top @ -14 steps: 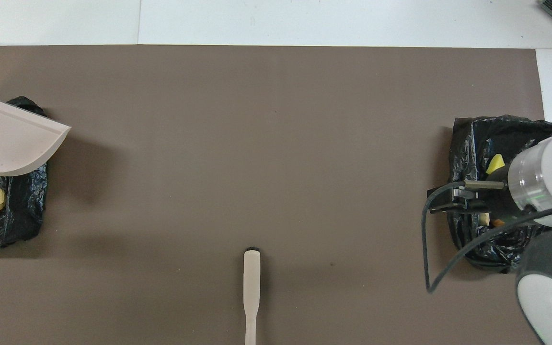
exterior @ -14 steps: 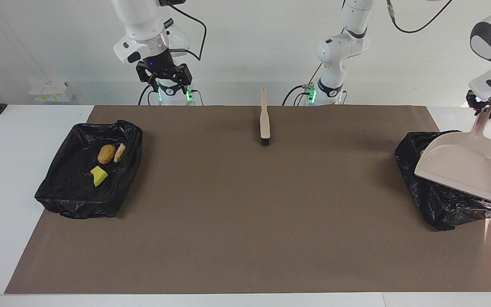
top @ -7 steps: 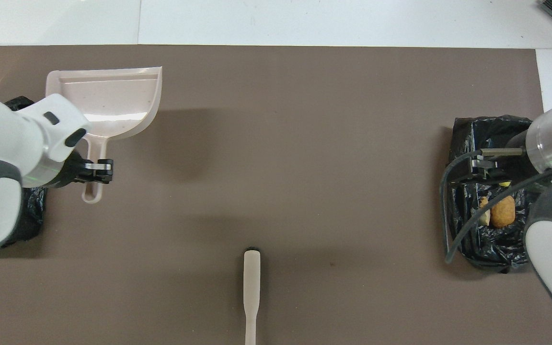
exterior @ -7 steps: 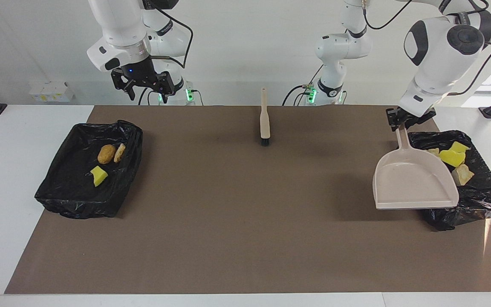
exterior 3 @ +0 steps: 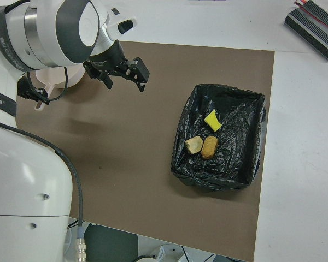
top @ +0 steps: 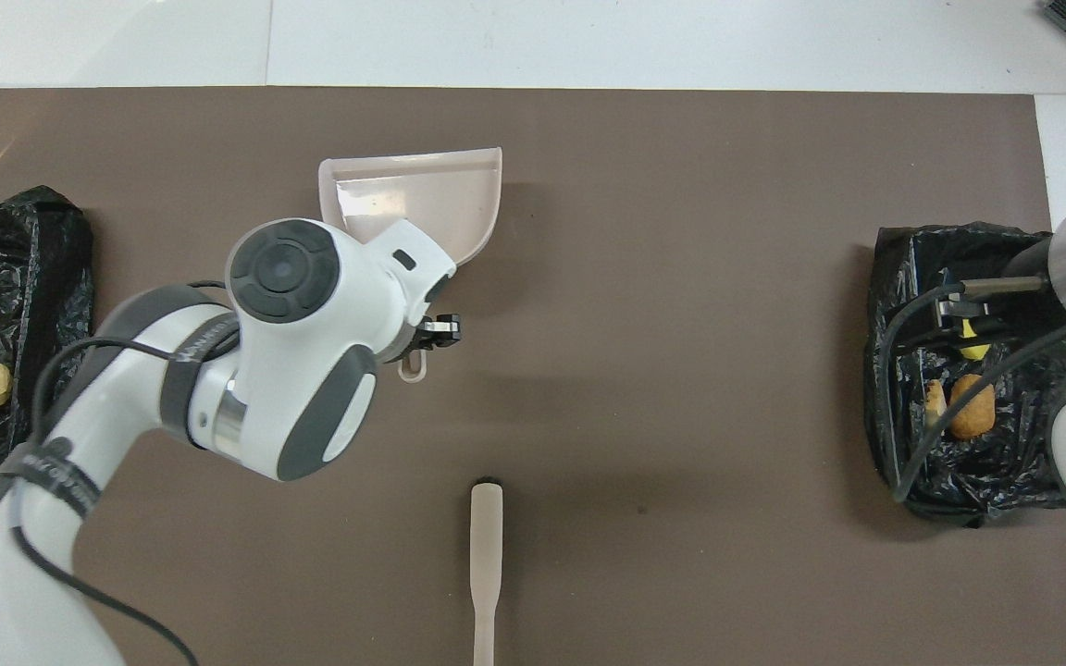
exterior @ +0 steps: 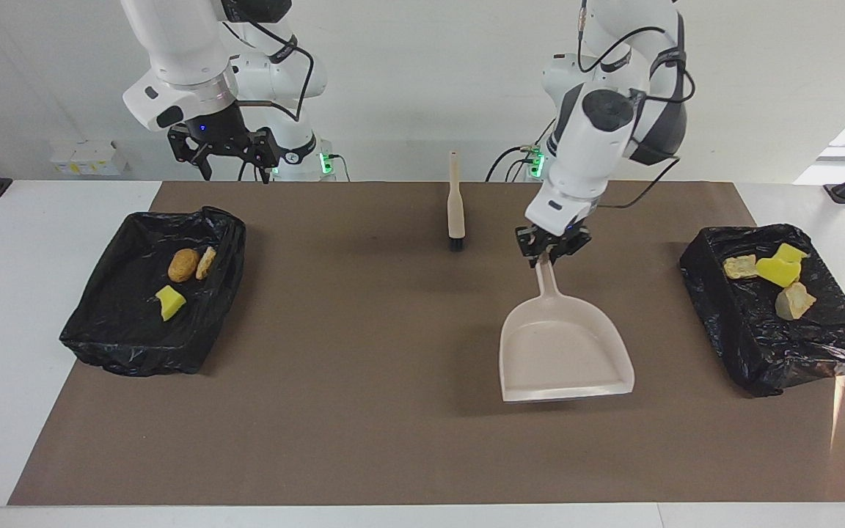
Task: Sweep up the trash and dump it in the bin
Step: 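Set the dustpan down on the table center with the left gripper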
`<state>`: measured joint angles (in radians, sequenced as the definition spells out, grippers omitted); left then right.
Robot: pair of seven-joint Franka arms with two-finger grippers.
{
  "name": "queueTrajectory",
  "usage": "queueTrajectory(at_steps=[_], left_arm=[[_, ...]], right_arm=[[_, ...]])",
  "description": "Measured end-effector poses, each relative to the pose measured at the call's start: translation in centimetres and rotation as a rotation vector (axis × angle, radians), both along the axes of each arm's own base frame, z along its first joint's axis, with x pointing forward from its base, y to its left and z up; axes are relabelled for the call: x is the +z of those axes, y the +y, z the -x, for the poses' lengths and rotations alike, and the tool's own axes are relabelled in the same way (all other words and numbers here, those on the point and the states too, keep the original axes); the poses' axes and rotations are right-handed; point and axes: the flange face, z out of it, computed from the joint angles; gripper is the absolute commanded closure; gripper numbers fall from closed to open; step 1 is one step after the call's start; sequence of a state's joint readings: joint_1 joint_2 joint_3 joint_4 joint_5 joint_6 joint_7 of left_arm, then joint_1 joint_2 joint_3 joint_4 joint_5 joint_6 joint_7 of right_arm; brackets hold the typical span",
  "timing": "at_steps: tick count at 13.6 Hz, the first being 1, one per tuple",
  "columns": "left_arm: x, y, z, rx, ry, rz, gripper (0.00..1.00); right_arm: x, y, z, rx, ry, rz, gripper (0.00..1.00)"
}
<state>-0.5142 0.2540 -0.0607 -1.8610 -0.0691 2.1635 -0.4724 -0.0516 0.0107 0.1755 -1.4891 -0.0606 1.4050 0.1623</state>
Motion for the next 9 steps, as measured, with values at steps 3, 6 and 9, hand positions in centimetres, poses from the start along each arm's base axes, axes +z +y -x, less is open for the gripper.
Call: queueTrajectory(at_steps=[3,6,9], left_arm=[[-2.9,-4.2,2.5,-0.063,0.030,-0.009,1.00],[-4.2,-6.2,4.2,-0.070,0.049,-0.022,0.00],[-3.2,-4.3,2.7,-0.025,0.046,-0.028,0.00]], right_arm=[[0.1,-1.3,-0.1,-0.024,-0.002,-0.001,0.00],[0.1,-1.4,-0.2,-0.026,-0.004,-0.001,0.00],[0.1,-1.4,-0.2,-0.026,-0.004,-0.002,0.00]])
